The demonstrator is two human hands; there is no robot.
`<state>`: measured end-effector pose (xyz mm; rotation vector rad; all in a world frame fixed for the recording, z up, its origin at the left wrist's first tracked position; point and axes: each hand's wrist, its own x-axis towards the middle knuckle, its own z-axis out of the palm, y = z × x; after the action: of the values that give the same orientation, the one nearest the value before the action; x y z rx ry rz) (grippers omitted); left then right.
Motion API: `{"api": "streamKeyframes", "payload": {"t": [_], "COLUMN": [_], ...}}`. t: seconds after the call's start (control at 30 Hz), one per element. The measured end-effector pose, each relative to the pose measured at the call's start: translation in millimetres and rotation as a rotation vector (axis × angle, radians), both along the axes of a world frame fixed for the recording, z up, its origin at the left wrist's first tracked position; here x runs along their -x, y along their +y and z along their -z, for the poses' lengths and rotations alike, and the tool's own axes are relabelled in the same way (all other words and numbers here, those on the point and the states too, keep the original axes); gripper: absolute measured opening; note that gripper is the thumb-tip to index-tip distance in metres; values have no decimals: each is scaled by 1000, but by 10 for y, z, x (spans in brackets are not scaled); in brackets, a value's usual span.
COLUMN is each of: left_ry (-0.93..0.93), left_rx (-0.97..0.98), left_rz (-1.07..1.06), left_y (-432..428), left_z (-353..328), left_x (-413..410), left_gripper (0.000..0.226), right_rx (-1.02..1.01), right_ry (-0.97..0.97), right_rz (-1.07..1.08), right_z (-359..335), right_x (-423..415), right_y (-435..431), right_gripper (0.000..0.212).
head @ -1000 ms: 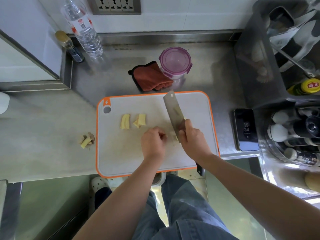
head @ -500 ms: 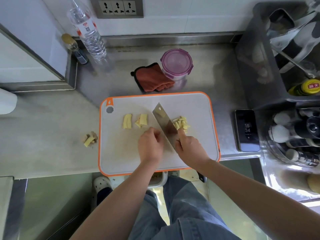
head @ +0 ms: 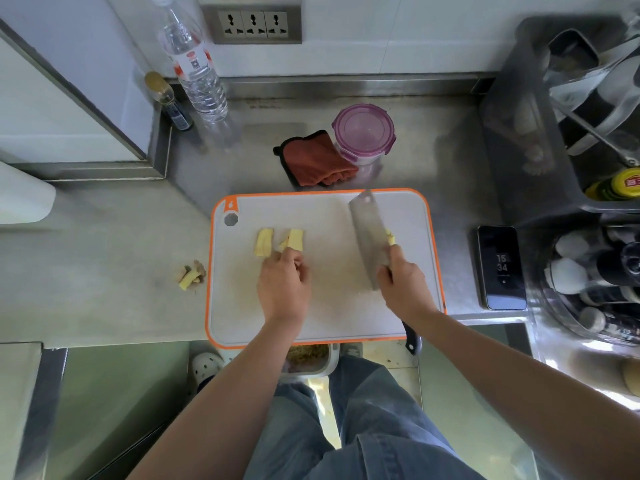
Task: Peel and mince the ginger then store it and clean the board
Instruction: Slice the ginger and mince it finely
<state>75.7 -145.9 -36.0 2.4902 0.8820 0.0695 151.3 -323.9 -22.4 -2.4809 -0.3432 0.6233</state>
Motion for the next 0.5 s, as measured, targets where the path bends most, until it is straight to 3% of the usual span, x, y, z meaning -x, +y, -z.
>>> {"api": "streamKeyframes", "payload": {"t": [0.1, 0.27, 0.5], "left_ry": [-8, 63, 202], "left_rx": [-89, -160, -204], "left_rz": [-76, -134, -50], "left_y": [115, 264, 309], "left_z": [-23, -33, -25], "left_x": [-15, -113, -350], "left_gripper": [17, 32, 30], "right_rx": [-29, -44, 17], "right_ry": [-9, 61, 18], "right_rz": [122, -95, -107], "right_z": [-38, -73, 35], "right_x": [-95, -33, -29], "right_y": [26, 169, 271], "right_gripper": [15, 17, 29]}}
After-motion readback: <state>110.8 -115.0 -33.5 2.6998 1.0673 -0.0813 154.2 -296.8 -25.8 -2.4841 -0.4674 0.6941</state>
